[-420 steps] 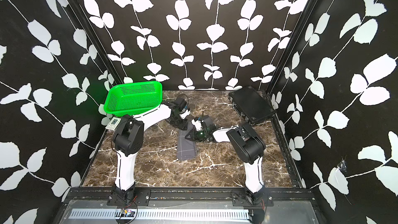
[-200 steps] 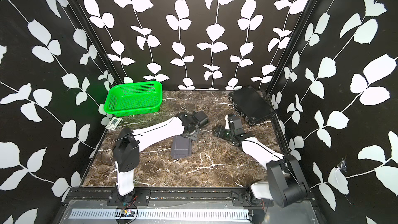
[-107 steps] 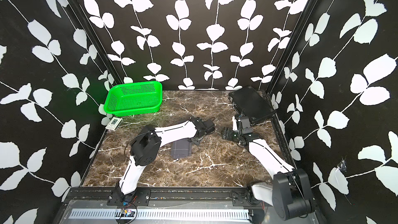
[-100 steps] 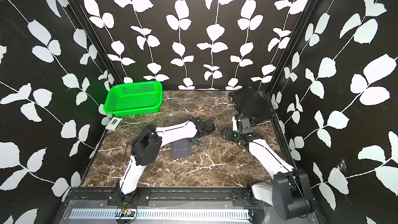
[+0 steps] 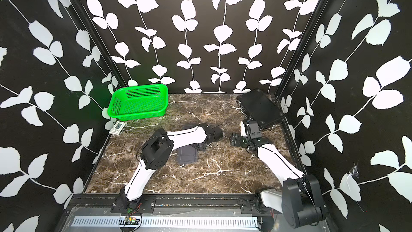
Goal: Roll up the pillowcase
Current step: Pick up the pillowcase from the center of the board, then place the pillowcase in the bin.
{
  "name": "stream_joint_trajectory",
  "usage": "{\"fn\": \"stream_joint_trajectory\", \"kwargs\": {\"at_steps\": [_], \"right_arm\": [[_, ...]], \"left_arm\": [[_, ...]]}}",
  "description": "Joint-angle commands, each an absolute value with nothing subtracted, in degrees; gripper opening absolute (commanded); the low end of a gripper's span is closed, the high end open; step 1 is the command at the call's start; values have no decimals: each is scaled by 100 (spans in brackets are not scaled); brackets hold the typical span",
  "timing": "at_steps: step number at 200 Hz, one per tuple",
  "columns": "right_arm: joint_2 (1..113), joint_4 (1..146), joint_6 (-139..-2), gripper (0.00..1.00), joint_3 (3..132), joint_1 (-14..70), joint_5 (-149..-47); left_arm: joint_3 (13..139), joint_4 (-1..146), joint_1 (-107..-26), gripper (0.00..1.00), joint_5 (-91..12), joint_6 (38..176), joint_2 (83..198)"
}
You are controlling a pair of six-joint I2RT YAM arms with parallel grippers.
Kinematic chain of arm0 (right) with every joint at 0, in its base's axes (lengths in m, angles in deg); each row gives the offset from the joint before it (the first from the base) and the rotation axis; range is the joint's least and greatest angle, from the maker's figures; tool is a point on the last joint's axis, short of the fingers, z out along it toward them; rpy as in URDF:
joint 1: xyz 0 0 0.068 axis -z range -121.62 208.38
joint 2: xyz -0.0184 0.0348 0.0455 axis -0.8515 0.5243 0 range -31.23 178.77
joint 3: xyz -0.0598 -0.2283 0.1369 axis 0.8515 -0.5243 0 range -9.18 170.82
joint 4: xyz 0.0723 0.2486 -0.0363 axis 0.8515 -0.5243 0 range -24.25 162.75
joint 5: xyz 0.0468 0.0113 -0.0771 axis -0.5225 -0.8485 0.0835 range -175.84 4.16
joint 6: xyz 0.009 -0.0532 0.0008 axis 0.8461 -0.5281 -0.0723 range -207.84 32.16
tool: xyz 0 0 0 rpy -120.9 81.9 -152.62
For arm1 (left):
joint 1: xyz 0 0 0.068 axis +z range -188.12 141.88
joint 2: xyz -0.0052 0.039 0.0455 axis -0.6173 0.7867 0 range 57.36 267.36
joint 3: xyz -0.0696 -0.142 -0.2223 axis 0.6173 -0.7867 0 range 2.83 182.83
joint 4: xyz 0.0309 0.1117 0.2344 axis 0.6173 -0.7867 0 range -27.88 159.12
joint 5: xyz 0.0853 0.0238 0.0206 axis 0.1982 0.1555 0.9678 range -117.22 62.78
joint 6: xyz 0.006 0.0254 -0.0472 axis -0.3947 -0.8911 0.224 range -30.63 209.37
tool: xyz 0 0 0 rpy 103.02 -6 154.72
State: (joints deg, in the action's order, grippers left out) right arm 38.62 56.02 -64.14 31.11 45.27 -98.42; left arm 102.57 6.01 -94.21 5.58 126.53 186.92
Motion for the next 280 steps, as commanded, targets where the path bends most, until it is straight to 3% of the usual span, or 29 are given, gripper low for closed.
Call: {"fn": "stream_joint_trajectory", "kwargs": {"at_steps": [1,30,110,166,223,280], "right_arm": [[3813,5649,-6499,85,3429,4548,-9797],[3809,5641,-6490,88,3438,4547,-9832],[3754,5665,-6583,98,3502,4546,-10008],[3828,5707,-6516,99,3585,4550,-10106],[3836,5614,-6524,99,3720,4546,-9984],[3974,5320,-6719,99,3996,4546,-9429]], "left_arm": [[10045,390,-9393,31,404,12672,18728],[10061,234,-9397,0,597,12536,18550],[10091,-914,-9160,0,1875,11499,17114],[9670,8,-8238,0,2435,8344,15736],[9358,2290,-6457,0,1573,4594,15237],[9973,3469,-4899,0,25,2252,16004]]}}
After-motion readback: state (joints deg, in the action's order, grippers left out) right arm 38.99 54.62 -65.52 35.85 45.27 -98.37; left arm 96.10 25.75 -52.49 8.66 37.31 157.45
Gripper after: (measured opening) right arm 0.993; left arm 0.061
